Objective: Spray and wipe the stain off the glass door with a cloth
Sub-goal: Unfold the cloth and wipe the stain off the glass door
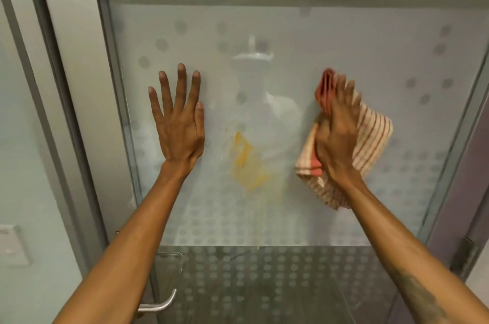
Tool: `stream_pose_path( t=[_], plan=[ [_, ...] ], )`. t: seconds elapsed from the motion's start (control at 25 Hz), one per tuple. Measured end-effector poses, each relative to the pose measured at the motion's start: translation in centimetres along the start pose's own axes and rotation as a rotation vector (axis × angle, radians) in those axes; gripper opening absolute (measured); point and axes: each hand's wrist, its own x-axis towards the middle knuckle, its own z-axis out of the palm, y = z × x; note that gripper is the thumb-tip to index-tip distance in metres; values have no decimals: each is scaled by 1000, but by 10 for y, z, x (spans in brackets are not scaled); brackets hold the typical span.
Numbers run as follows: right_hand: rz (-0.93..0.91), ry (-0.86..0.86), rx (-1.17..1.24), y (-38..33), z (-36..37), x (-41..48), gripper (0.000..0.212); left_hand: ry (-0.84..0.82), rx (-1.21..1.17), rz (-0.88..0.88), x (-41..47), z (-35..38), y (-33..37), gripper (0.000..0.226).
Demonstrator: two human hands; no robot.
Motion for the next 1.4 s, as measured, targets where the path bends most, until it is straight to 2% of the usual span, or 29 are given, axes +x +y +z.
stream_pose_path(
  t=[0.08,0.16,0.24,0.32,0.4,0.44,0.56,0.6,0.64,0.68,0.72,0.8,0.84,0.92,0.96,1.0,1.08,1.12,1.2,1.28,1.4],
  plan=[
    [-1,10,82,-49,26,20,53,0,-6,13,-1,3,0,54],
    [-241,-104,51,-88,54,1,55,-3,-20,35,0,3,-2,54],
    [-519,-317,-13,-98,63,-52,61,-17,-55,46,0,0,-8,54],
    [-604,-459,27,-68,47,-96,74,-34,-64,82,-2,-4,-16,54],
    [-533,-438,80,-26,22,-108,85,-48,-36,129,-4,-6,-23,55],
    [-439,-392,45,-14,12,-100,86,-38,-13,133,-5,-6,-25,55],
    [-107,-157,6,-22,13,-43,70,-28,3,108,-4,-2,-22,55],
    [-43,-163,6,-34,24,-29,66,-32,-15,111,-4,-1,-23,54],
    [8,-246,22,-46,34,-24,62,-29,-33,120,-6,0,-24,54],
    [44,-411,70,-61,38,-28,57,-18,-43,128,-7,0,-25,54],
    [10,-551,67,-71,40,-41,55,-13,-47,129,-7,-1,-26,54],
    [-303,-511,127,-80,39,-79,84,-30,-65,123,-4,-1,-28,54],
    [-450,-553,155,-72,35,-102,95,-31,-57,124,-4,-2,-28,54],
    [-589,-854,139,-50,16,-135,92,-24,-20,122,-5,-3,-27,54],
    [-569,-819,105,-28,6,-143,86,-19,-10,119,-5,-3,-27,54],
    [-457,-671,41,-5,0,-142,80,-7,3,111,-6,-3,-26,54],
    [-111,-383,-55,34,-18,-123,76,33,43,75,-8,-2,-22,54],
    [40,-229,-17,47,-23,-106,73,43,46,54,-7,-1,-20,54],
    [178,-62,149,36,-17,-72,63,41,37,46,-7,2,-18,54],
    [109,-132,282,-3,4,-64,62,57,53,54,-9,5,-19,54],
    [-209,-218,246,-50,43,-77,56,66,49,46,-7,9,-22,55]
  ],
)
